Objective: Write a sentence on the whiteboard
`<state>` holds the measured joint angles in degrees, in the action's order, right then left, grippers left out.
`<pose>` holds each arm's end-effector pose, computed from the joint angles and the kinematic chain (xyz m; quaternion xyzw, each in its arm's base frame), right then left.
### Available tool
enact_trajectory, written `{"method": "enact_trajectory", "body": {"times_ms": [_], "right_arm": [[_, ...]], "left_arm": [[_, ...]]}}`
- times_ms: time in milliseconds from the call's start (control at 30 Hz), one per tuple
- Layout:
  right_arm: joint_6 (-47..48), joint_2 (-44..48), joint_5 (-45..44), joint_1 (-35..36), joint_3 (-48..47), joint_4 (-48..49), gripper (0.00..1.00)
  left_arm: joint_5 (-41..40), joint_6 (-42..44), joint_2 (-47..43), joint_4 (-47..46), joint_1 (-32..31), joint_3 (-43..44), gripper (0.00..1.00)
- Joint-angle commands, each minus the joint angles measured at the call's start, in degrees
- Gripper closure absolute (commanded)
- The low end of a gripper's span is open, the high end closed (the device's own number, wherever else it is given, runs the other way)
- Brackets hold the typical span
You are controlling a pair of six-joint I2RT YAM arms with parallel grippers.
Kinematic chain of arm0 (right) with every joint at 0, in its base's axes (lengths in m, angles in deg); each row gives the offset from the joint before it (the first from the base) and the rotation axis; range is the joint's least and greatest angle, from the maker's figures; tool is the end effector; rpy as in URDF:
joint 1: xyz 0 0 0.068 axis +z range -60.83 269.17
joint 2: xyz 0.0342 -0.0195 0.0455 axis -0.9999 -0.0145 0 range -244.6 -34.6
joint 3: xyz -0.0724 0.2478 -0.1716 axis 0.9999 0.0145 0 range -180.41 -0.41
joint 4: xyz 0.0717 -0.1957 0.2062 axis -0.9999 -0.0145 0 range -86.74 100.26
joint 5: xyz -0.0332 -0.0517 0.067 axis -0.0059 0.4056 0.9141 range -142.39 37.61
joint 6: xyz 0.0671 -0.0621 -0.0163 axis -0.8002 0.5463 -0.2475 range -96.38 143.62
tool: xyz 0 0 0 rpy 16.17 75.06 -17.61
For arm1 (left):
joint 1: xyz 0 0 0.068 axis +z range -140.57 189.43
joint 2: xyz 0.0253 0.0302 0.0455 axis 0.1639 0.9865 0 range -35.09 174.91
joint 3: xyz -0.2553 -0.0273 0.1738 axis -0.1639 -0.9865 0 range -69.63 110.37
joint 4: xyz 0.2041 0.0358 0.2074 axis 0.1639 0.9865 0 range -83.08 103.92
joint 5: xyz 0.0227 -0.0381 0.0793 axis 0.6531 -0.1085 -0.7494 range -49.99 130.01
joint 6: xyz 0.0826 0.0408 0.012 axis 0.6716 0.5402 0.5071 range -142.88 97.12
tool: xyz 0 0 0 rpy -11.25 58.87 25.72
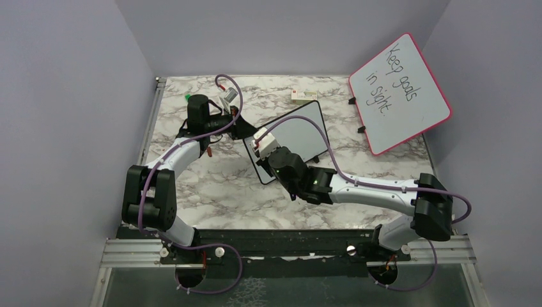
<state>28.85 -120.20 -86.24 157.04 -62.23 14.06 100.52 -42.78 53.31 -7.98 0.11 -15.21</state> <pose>0.1979 0.3629 0.3085 -0.3325 0.7289 0.0817 0.5928 0.3681 -0.1341 0.2721 0.2262 0.7275 -0.5236 0.3813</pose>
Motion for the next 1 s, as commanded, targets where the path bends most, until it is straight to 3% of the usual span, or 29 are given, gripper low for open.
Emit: {"method": "enact_trajectory", "body": {"times_ms": [0,967], "right_arm": [[0.6,-1.5,-2.0,0.2,-0.9,1.8,0.99],[0.7,-2.2,-3.9,0.2,-1.4,3.9,0.99]], "left_arm": [[1.8,0.6,0.4,0.9,0.1,-0.1,1.0],[2.0,0.5,0.5,0.9,0.1,0.0,1.0]]}}
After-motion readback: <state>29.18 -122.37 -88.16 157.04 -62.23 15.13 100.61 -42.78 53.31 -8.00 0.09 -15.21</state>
